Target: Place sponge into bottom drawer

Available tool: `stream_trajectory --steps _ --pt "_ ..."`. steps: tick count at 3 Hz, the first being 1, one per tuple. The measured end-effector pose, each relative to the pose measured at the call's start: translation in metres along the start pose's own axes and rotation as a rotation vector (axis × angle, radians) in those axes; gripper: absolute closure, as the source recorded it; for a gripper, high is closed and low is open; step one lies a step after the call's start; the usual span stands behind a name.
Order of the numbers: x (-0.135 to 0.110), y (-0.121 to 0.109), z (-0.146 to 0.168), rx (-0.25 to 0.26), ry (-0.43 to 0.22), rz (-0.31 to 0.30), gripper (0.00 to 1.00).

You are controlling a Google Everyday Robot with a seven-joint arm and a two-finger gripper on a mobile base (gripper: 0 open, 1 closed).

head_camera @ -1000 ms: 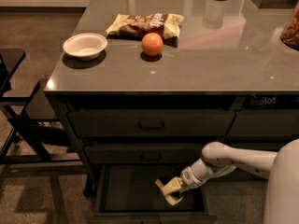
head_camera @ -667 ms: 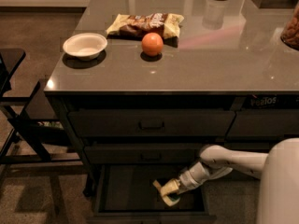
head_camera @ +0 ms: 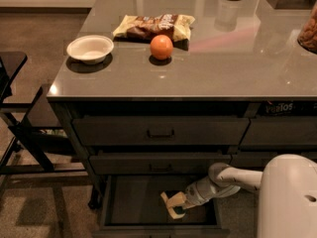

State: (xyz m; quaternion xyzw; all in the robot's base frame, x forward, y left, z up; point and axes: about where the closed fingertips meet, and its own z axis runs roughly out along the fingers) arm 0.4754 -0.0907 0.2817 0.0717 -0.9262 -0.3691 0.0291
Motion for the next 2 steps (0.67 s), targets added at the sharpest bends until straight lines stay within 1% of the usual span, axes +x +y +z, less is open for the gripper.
stream_trajectory --steps 1,2 --pt "0.0 0.0 0.0 0.0 0.0 0.0 1.0" --pt "-0.001 -0.005 0.021 -0.045 -0.008 0.032 1.0"
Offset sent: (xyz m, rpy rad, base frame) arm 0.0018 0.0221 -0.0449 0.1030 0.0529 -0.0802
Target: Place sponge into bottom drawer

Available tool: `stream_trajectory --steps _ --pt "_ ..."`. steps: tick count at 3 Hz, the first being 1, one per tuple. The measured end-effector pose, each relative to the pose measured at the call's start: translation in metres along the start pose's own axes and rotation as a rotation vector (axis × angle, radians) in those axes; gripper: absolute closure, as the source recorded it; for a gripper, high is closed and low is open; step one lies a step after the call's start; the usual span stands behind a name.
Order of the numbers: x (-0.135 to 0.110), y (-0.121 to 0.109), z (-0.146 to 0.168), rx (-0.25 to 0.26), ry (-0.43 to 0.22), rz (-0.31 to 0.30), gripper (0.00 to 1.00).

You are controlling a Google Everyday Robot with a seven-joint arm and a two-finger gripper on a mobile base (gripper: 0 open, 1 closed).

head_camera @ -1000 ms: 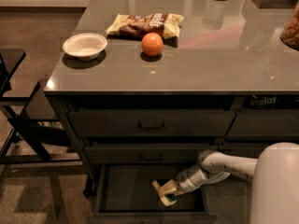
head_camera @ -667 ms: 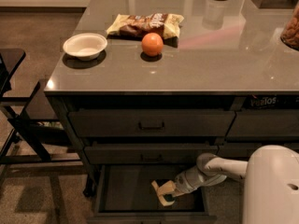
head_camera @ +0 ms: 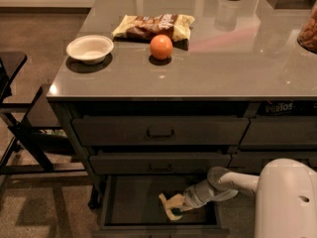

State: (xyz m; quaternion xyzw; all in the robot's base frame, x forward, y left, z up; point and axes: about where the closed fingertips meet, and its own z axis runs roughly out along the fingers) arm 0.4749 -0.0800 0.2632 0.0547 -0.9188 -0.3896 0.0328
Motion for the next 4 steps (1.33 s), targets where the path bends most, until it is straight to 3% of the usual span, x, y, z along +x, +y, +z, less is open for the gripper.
stream_trajectory --steps 1,2,4 --pt "-0.012 -0.01 0.038 -0.044 -0.031 0.034 1.0" --pt "-0.025 -0.023 0.063 -0.046 -0.049 0.059 1.0" --pt "-0.041 -0.038 0.096 0.006 -0.038 0.07 1.0"
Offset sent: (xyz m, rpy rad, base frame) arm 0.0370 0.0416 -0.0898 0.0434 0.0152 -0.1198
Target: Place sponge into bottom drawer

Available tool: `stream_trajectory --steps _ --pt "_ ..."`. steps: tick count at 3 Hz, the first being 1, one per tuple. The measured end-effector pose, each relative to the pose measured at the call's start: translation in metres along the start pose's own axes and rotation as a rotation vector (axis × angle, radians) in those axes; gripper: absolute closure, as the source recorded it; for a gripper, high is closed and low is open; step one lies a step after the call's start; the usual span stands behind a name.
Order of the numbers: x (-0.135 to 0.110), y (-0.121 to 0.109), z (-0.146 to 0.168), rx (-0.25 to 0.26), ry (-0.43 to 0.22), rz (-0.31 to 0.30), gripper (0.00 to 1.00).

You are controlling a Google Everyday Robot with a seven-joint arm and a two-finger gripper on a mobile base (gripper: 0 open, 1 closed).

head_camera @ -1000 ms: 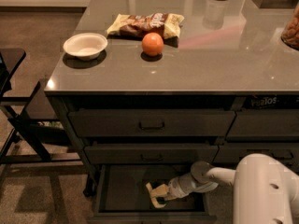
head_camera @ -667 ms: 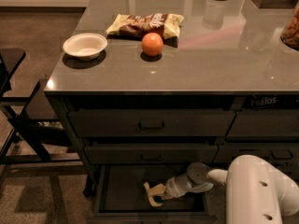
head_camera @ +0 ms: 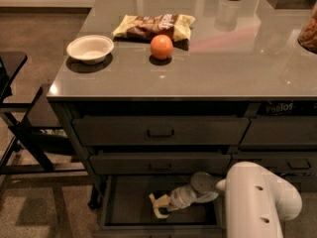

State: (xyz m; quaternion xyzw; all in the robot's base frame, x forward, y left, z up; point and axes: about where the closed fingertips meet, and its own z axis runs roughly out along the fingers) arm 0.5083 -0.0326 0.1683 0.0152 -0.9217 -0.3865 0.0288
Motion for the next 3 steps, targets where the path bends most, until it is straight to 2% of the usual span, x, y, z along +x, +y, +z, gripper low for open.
stream_trajectory --steps 3 --pt "-0.003 -0.015 0.029 0.061 0.022 0.021 1.0"
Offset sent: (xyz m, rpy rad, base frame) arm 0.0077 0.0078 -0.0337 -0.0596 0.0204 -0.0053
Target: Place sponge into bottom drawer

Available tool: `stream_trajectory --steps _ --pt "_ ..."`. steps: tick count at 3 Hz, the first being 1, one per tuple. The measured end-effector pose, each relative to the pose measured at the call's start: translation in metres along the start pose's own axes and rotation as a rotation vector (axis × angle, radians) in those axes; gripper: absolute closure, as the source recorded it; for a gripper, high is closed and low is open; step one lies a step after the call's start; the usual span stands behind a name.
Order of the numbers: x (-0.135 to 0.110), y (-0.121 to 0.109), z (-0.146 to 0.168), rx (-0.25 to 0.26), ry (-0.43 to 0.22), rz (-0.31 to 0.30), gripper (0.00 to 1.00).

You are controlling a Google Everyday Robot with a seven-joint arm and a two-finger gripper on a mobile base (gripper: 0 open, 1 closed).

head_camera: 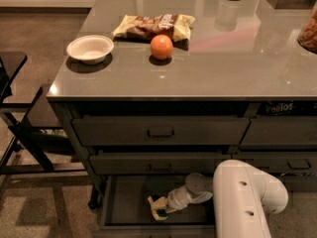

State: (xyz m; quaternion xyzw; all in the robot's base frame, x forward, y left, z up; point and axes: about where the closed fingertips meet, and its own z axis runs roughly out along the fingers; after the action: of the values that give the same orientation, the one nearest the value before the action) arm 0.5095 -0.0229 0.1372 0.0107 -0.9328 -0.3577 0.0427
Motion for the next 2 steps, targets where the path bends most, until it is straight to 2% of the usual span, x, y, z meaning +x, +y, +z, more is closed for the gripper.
stream_trajectory --steps 1,2 --pt "0.0026 -0.0051 0.0017 0.017 -0.003 0.022 1.0" --pt "0.0027 -0.0051 0.0017 0.017 -0.003 0.022 0.81"
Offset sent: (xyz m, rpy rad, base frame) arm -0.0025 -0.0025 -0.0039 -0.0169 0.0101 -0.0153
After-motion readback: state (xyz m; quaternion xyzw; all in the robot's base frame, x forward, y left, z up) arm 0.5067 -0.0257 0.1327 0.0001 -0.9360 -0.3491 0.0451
